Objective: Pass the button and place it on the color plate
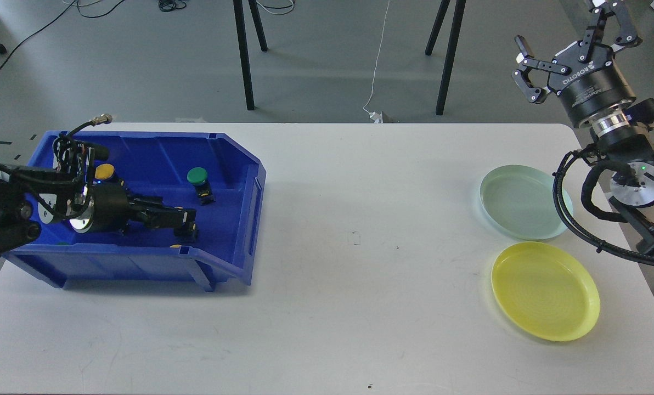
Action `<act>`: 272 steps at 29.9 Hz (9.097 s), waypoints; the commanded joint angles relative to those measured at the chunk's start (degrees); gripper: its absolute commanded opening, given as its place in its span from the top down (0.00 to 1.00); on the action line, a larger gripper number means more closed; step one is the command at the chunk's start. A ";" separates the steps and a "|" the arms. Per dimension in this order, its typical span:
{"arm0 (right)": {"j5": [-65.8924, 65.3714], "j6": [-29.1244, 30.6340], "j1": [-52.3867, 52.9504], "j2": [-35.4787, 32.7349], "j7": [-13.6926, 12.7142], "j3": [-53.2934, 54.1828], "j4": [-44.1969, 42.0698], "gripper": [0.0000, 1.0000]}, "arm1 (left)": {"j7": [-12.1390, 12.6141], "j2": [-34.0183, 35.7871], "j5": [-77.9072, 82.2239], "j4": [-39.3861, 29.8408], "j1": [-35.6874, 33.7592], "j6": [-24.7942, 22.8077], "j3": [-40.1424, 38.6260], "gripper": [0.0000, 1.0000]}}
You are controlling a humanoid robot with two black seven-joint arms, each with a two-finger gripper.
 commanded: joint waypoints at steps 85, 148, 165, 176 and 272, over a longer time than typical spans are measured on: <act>-6.13 0.00 -1.51 -0.05 0.08 0.43 4.73 0.01 | 0.00 8.42 -17.99 -30.55 -20.05 -1.33 -14.43 0.76; -27.43 0.00 -7.74 19.11 1.63 -0.18 20.66 0.47 | 0.00 -3.27 -24.69 -25.89 8.08 2.19 -41.08 0.75; -27.34 -1.19 -8.27 19.20 1.63 1.05 21.62 0.94 | 0.00 -3.35 -24.69 -25.98 8.61 2.10 -41.08 0.70; -27.43 -1.19 -8.71 19.11 1.63 1.05 22.33 0.94 | 0.00 -3.88 -27.85 -26.33 8.96 1.75 -42.31 0.17; -15.12 0.00 -32.00 -13.41 1.63 19.15 20.92 0.03 | 0.00 8.34 4.48 6.17 -1.07 0.43 -4.60 0.03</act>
